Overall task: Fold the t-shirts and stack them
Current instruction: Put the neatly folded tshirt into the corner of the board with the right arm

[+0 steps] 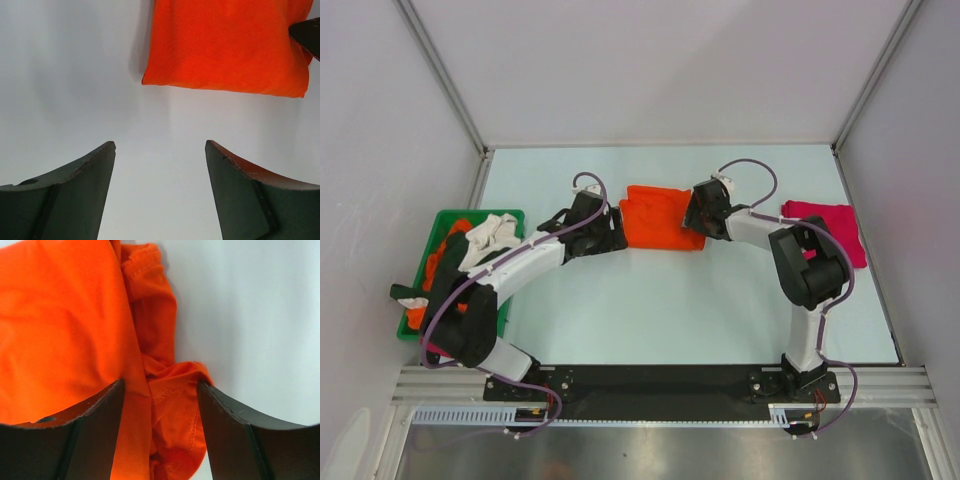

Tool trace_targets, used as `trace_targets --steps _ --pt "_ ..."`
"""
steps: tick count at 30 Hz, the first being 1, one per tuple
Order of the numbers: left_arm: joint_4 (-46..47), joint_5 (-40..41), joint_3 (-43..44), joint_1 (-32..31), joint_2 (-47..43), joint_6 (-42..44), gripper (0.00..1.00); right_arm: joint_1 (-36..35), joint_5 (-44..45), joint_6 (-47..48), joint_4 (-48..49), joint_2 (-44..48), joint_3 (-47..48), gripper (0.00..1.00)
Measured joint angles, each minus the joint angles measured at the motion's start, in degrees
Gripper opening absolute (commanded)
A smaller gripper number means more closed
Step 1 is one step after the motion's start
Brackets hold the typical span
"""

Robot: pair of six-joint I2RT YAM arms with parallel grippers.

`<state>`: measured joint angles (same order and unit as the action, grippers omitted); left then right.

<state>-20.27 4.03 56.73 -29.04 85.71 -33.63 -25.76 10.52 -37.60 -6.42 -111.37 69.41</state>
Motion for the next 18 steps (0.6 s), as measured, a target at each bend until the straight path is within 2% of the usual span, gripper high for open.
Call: trace_targets --steps 9,12,15,16,18 --pt "0.0 0.0 0.0 -0.1 0.0 0.0 0.77 -0.6 0.1 0.1 0.7 -2.9 3.3 0.58" --pt "0.0 0.0 0.0 -0.1 0.0 0.0 0.77 -0.9 0.1 0.0 0.3 -4.1 4.7 0.53" --pt "0.0 0.0 0.0 -0.1 0.0 0.0 0.77 -0.9 0.1 -0.3 0.3 -4.3 4.9 0.31" --pt "0.0 0.0 0.0 -0.1 0.0 0.0 0.77 -0.9 0.1 -0.5 0.2 -4.4 4.8 0.18" --pt "0.0 0.0 0.0 -0.1 -0.1 0.0 0.77 -1.0 0.2 -1.6 0.4 -4.4 4.2 0.00"
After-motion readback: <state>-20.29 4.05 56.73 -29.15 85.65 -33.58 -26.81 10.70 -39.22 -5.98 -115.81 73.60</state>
